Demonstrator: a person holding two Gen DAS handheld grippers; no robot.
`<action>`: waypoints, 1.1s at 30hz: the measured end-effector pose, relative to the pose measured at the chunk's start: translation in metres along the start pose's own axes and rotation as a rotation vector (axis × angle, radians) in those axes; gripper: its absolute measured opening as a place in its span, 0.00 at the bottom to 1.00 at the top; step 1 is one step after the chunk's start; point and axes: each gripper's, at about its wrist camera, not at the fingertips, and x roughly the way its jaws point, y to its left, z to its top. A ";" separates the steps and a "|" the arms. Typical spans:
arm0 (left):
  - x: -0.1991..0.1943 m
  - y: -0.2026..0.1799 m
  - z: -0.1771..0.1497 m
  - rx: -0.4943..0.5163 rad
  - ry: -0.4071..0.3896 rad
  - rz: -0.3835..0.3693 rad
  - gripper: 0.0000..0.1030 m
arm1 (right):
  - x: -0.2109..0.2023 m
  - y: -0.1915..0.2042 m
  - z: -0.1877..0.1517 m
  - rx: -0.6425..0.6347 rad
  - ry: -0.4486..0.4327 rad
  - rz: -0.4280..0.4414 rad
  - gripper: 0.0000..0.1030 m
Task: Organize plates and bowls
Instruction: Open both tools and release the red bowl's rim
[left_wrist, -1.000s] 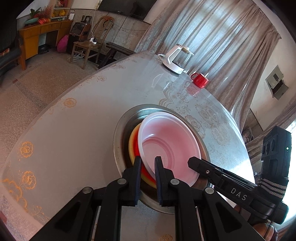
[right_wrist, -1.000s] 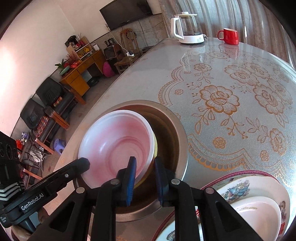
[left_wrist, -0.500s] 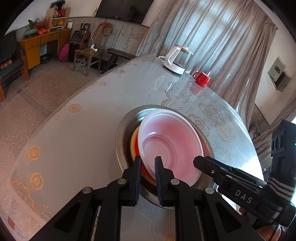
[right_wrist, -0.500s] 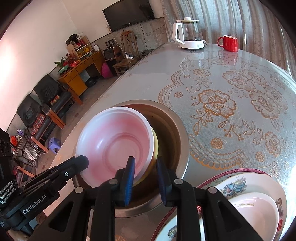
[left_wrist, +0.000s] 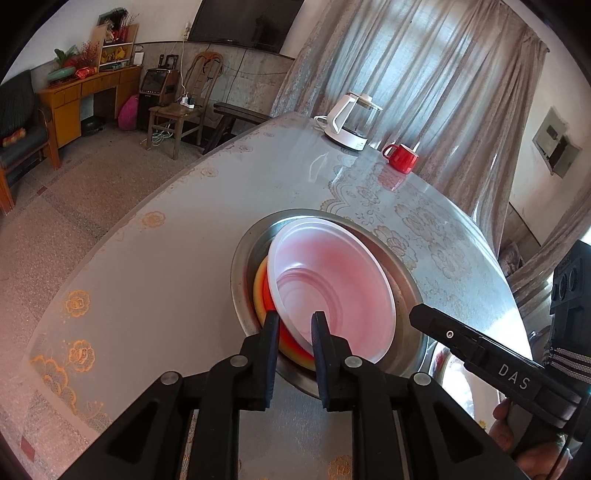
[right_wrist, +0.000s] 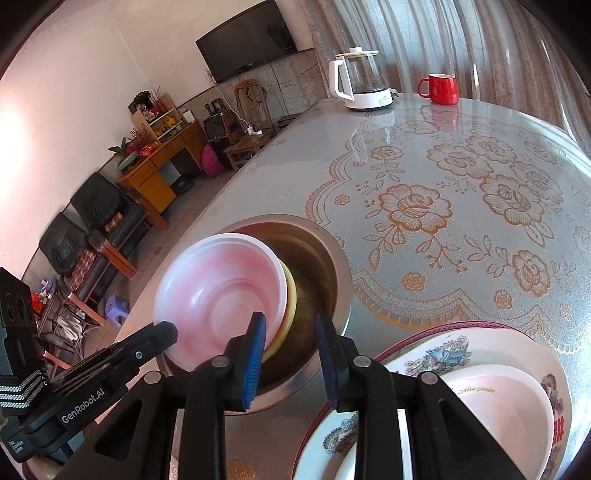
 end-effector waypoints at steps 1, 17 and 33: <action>-0.001 0.000 0.000 0.001 -0.001 -0.001 0.18 | -0.001 -0.002 -0.001 0.007 -0.002 0.000 0.27; -0.012 0.010 -0.009 -0.017 -0.015 0.025 0.29 | -0.009 -0.016 -0.010 0.054 -0.006 -0.010 0.27; -0.022 0.057 -0.009 -0.142 -0.039 -0.032 0.29 | -0.012 -0.030 -0.010 0.101 -0.013 -0.005 0.27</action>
